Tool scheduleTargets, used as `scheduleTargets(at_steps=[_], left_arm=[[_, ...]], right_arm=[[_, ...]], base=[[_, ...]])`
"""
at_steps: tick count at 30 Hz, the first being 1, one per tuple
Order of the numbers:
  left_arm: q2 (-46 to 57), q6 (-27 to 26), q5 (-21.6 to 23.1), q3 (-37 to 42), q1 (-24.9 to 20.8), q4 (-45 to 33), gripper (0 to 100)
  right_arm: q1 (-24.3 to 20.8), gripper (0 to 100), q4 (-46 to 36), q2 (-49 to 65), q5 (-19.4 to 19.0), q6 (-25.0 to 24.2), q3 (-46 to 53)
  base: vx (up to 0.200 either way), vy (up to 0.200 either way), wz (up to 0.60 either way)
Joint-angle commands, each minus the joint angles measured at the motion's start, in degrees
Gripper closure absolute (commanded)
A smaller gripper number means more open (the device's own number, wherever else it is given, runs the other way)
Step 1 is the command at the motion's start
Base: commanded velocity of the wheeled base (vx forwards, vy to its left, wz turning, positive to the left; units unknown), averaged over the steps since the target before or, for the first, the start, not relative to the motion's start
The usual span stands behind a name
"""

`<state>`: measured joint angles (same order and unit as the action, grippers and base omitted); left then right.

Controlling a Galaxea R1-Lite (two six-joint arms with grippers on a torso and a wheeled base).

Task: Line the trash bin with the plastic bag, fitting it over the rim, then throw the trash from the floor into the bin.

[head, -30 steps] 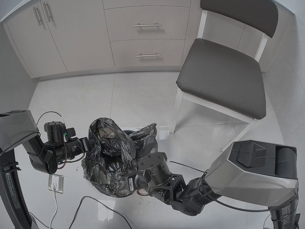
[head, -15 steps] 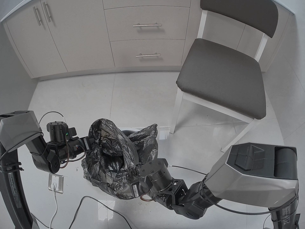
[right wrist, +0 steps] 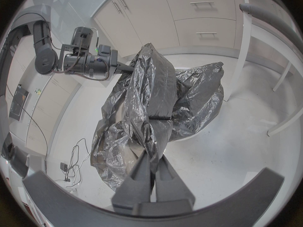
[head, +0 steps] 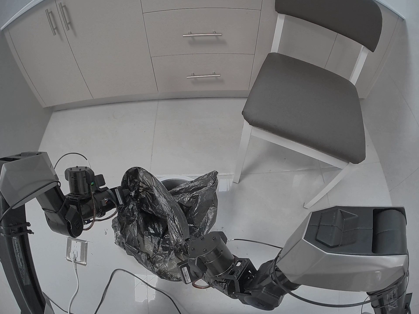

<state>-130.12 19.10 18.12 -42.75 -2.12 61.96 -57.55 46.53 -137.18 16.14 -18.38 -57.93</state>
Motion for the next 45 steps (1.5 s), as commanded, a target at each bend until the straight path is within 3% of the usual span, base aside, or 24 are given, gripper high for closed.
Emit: scheduleTargets(at_steps=[1, 13, 18, 21, 23, 25, 29, 31, 32, 34, 35, 45], left_arm=[[0.31, 0.06, -0.01, 0.21, -0.08, 0.09, 100], [1.80, 0.67, 0.08, 1.44, -1.13, 0.00, 100], [1.71, 0.67, 0.08, 1.62, -1.13, 0.09, 100], [1.89, 0.67, -0.01, 1.80, -1.22, 0.26, 100], [1.89, 0.67, -0.01, 1.80, -1.22, 0.26, 100], [1.89, 0.67, -0.01, 1.71, -1.22, 0.35, 100], [1.98, 0.67, -0.01, 1.88, -1.22, 0.44, 100], [1.98, 0.67, -0.01, 1.88, -1.22, 0.44, 100], [1.89, 0.67, -0.01, 1.88, -1.31, 0.53, 100], [1.89, 0.67, -0.01, 1.88, -1.31, 0.53, 100], [1.89, 0.76, -0.01, 1.88, -1.31, 0.53, 100], [1.71, 0.76, -0.01, 1.62, -1.39, 0.61, 100]], right_arm=[[0.16, 0, -0.13, -0.46, 0.03, 0.01, -1.22], [0.07, 0, -0.13, 5.43, 0.03, -0.34, 0.54], [2.53, 0, -0.13, 7.63, 0.12, -0.16, -1.13], [7.54, 0, -0.74, 6.93, 0.73, 0.45, -8.52], [8.07, 0, -1.27, 6.66, 1.00, 0.45, -9.66], [11.85, 0, -6.72, 2.97, 3.90, 0.28, -19.94], [14.66, 0, -11.81, -2.39, 5.57, 0.28, -29.26], [14.66, 0, -11.81, -2.39, 5.57, 0.28, -29.26], [15.98, 0, -14.89, -5.47, 5.66, 0.28, -35.06], [15.98, 0, -14.89, -5.47, 5.66, 0.28, -35.06], [17.56, 0, -19.02, -9.33, 5.74, 0.19, -41.83], [19.41, 0, -19.90, -11.44, 6.27, 0.01, -42.35]], base=[[0.000, 0.000, 0.00], [0.000, 0.000, 0.00], [0.000, 0.000, 0.00], [0.000, 0.000, 0.00], [0.000, 0.000, 0.00], [0.000, 0.000, 0.00], [0.000, 0.000, 0.00], [0.000, 0.000, 0.00], [0.000, 0.000, 0.00], [0.000, 0.000, 0.00], [0.000, 0.000, 0.00], [0.000, 0.000, 0.00]])
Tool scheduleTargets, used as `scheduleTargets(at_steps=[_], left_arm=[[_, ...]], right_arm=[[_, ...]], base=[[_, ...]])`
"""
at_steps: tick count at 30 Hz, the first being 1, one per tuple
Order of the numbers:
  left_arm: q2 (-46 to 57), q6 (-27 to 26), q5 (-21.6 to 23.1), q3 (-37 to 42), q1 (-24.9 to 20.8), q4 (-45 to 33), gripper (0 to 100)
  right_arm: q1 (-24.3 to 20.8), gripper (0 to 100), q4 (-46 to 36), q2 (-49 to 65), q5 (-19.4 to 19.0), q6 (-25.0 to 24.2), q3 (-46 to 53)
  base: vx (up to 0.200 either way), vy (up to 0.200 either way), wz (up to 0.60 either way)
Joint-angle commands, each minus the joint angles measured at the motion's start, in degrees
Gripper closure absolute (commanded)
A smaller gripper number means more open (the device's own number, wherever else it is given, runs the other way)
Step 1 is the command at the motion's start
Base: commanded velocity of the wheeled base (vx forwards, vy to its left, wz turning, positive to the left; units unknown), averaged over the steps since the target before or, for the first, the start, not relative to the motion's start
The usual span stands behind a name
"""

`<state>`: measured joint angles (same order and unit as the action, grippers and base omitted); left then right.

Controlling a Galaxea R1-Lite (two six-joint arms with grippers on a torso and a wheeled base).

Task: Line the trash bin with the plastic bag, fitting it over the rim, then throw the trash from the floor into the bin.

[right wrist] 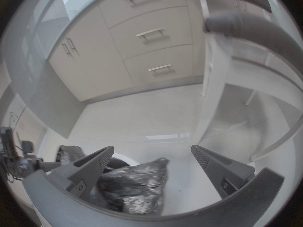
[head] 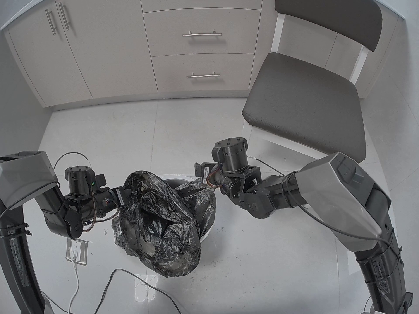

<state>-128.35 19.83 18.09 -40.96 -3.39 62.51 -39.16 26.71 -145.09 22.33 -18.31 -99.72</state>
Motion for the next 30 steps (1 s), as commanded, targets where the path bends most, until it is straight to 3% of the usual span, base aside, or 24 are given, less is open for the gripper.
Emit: scheduleTargets(at_steps=[1, 30], left_arm=[[-0.05, 0.03, 0.01, -0.17, -0.21, 0.06, 100], [0.03, 2.31, -1.48, -0.52, -1.27, 0.15, 100]], right_arm=[[1.01, 0, -0.08, -3.62, 0.08, 0.03, -0.12], [-0.57, 0, 0.36, -5.99, -1.85, -0.85, 0.93]], base=[[0.000, 0.000, 0.00], [0.000, 0.000, 0.00]])
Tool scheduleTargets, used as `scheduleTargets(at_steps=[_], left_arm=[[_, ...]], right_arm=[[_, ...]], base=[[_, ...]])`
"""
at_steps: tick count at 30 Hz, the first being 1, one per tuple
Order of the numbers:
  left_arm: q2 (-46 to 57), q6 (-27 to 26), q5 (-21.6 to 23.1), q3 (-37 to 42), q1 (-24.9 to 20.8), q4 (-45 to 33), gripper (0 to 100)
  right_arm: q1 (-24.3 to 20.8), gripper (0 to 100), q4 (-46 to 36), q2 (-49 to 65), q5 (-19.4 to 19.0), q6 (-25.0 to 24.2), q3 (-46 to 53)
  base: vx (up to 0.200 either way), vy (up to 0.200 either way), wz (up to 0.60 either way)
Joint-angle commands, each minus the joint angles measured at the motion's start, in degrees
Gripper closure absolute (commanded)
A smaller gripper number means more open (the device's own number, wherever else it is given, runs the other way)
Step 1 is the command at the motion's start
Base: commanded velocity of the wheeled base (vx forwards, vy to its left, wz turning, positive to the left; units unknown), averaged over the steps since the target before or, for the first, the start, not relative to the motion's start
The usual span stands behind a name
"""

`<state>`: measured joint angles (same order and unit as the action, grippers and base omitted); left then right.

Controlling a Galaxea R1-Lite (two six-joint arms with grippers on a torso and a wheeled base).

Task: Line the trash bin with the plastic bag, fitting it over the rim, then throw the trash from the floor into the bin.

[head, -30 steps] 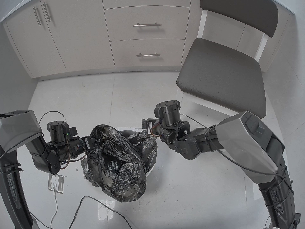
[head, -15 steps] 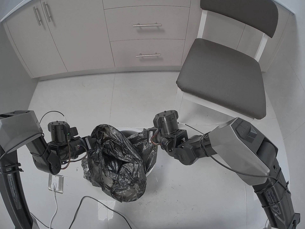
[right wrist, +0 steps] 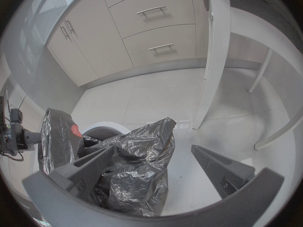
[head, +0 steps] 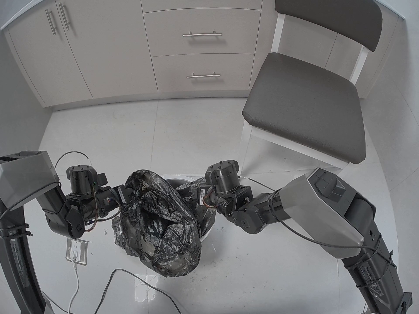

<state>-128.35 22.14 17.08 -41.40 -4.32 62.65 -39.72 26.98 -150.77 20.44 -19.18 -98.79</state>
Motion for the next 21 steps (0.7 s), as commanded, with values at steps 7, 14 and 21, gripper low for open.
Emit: scheduleTargets(at_steps=[7, 14, 21], left_arm=[[0.03, 0.01, -0.56, -0.09, -0.87, 0.11, 100], [-0.05, 0.10, -0.64, -0.26, -1.13, 0.11, 100], [-0.14, 0.10, -0.64, -0.26, -1.13, 0.55, 100]], right_arm=[[-0.10, 0, 0.27, -0.31, -0.05, 0.02, 0.00], [-0.80, 100, 0.27, -0.66, -0.76, -0.07, -0.08], [-1.50, 100, 0.36, -0.66, -0.76, -0.16, -0.08]], base=[[0.000, 0.000, 0.00], [0.000, 0.000, 0.00], [0.000, 0.000, 0.00]])
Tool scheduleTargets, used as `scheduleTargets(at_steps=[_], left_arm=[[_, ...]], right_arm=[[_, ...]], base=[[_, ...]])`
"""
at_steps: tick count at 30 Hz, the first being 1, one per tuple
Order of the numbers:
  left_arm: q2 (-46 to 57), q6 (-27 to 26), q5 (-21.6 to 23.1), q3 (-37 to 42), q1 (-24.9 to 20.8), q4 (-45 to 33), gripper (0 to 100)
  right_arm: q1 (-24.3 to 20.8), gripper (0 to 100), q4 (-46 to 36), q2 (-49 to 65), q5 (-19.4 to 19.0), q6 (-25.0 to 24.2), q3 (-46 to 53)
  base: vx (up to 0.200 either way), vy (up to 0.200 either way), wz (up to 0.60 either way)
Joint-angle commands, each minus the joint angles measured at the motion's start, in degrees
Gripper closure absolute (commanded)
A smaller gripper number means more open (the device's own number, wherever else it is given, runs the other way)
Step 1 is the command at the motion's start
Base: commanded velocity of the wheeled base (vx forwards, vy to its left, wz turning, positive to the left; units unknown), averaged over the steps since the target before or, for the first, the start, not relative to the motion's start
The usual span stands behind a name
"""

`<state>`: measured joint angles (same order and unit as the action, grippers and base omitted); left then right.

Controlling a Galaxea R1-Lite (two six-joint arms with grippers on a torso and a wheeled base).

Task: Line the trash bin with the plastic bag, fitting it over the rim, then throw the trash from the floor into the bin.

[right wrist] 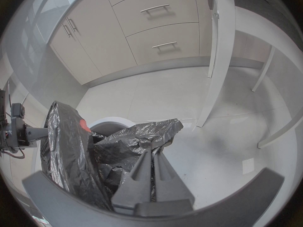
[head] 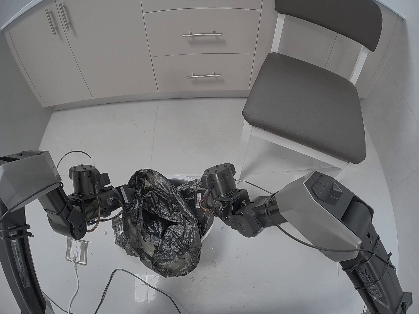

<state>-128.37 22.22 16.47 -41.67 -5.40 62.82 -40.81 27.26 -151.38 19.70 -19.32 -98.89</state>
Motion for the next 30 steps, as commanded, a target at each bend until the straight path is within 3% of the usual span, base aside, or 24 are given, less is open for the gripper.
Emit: scheduleTargets(at_steps=[1, 9, 17, 30], left_arm=[[-0.13, 0.01, -0.03, 0.01, -0.05, 0.81, 100], [-0.04, 0.36, -1.18, 0.18, -0.05, 1.43, 100], [-0.13, 0.54, -1.18, 0.18, -0.05, 1.52, 100], [0.05, 1.24, -1.18, 0.27, -0.05, 1.52, 100]], right_arm=[[-0.41, 100, 0.08, 0.12, -0.01, -0.10, 0.01], [-2.43, 100, -0.36, 3.02, -0.01, -1.16, 0.80], [-7.17, 100, -0.54, 2.23, -0.54, -2.21, 2.03], [-2.87, 100, -1.51, -6.03, -0.98, -2.04, -6.23]], base=[[0.000, 0.000, 0.00], [0.000, 0.000, 0.00], [0.000, 0.000, 0.00], [0.000, 0.000, 0.00]])
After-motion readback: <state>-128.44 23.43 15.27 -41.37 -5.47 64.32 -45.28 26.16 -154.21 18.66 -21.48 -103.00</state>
